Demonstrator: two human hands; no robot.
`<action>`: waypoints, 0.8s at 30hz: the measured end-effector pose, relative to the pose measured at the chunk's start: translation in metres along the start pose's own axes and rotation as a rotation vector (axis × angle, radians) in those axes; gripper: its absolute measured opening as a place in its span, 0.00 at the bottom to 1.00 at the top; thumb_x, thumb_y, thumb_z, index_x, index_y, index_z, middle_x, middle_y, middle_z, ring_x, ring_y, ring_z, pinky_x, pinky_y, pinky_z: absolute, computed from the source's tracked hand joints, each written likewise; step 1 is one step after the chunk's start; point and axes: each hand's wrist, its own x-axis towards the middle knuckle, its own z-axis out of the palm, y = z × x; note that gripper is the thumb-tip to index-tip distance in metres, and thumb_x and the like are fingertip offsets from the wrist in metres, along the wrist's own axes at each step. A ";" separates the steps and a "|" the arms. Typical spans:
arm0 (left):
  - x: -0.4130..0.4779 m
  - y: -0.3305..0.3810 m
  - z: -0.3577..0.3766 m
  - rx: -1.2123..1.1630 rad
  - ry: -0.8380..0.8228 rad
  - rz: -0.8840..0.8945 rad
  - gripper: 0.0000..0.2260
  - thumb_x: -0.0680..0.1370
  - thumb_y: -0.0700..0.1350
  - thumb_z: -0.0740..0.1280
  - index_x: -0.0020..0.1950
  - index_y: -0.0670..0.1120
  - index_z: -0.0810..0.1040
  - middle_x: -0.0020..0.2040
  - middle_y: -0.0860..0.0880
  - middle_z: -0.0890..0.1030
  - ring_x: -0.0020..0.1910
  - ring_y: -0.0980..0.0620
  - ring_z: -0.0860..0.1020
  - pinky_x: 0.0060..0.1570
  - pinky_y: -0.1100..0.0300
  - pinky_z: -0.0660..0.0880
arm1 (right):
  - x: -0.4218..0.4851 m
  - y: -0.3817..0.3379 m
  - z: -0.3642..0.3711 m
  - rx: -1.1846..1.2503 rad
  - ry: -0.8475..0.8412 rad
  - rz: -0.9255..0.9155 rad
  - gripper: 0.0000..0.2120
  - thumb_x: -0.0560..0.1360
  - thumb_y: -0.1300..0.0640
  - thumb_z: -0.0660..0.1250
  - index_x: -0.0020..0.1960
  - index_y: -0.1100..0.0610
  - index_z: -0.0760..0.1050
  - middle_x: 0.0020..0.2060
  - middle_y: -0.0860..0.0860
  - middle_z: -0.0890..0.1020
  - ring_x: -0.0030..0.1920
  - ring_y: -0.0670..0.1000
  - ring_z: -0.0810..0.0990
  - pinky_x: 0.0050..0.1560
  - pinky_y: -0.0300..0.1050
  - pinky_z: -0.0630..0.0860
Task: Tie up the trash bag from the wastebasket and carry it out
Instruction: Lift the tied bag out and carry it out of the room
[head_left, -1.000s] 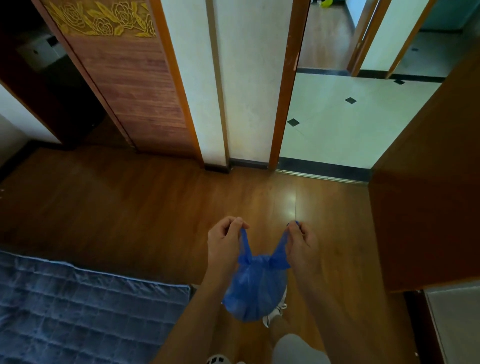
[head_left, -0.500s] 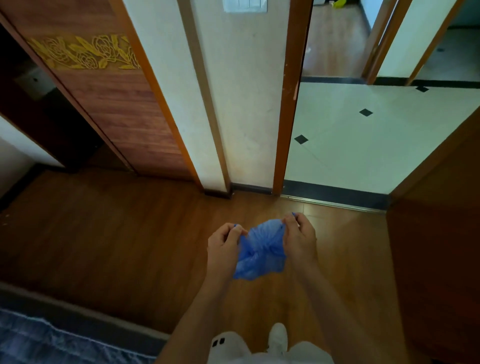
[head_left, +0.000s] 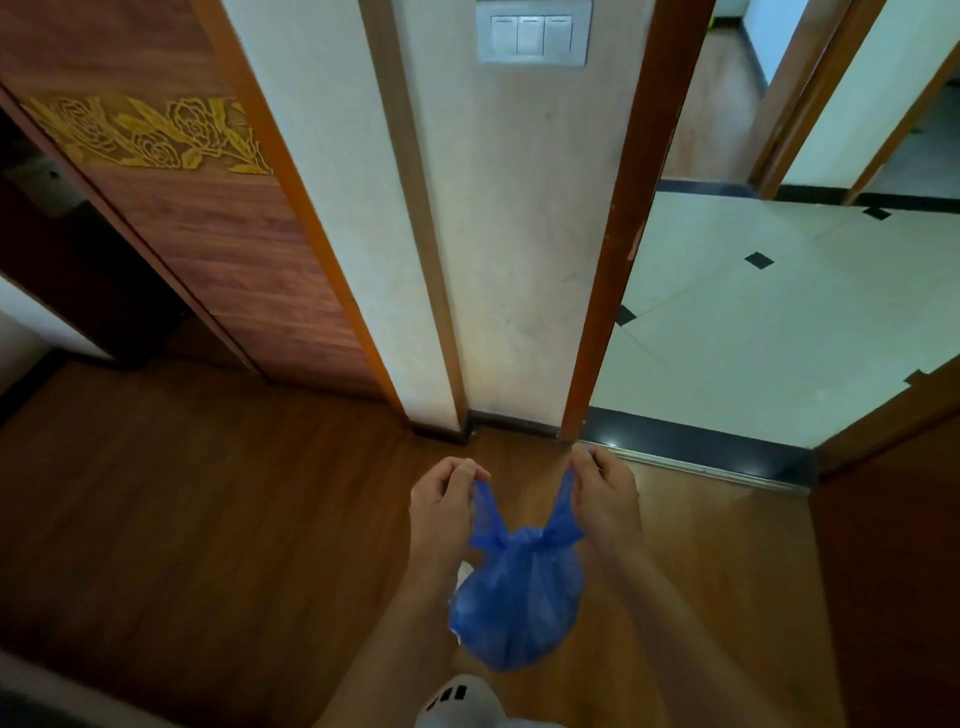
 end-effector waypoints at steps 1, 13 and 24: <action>0.019 0.005 -0.001 0.005 -0.010 -0.005 0.13 0.81 0.40 0.62 0.38 0.45 0.79 0.28 0.55 0.76 0.29 0.58 0.73 0.32 0.65 0.71 | 0.015 -0.004 0.008 -0.004 0.005 0.008 0.15 0.82 0.53 0.58 0.38 0.53 0.73 0.32 0.53 0.74 0.34 0.49 0.73 0.35 0.43 0.70; 0.201 0.072 -0.022 -0.074 0.018 -0.122 0.11 0.82 0.42 0.59 0.42 0.40 0.76 0.39 0.28 0.72 0.38 0.28 0.69 0.47 0.27 0.69 | 0.153 -0.065 0.110 0.001 0.055 0.059 0.11 0.82 0.56 0.59 0.46 0.60 0.75 0.38 0.55 0.77 0.40 0.50 0.76 0.37 0.35 0.74; 0.252 0.080 -0.024 -0.042 0.120 -0.100 0.08 0.82 0.46 0.61 0.44 0.48 0.76 0.46 0.32 0.77 0.45 0.30 0.76 0.48 0.35 0.76 | 0.211 -0.079 0.128 0.031 0.084 0.060 0.10 0.82 0.57 0.60 0.52 0.63 0.76 0.43 0.55 0.78 0.41 0.47 0.77 0.34 0.28 0.74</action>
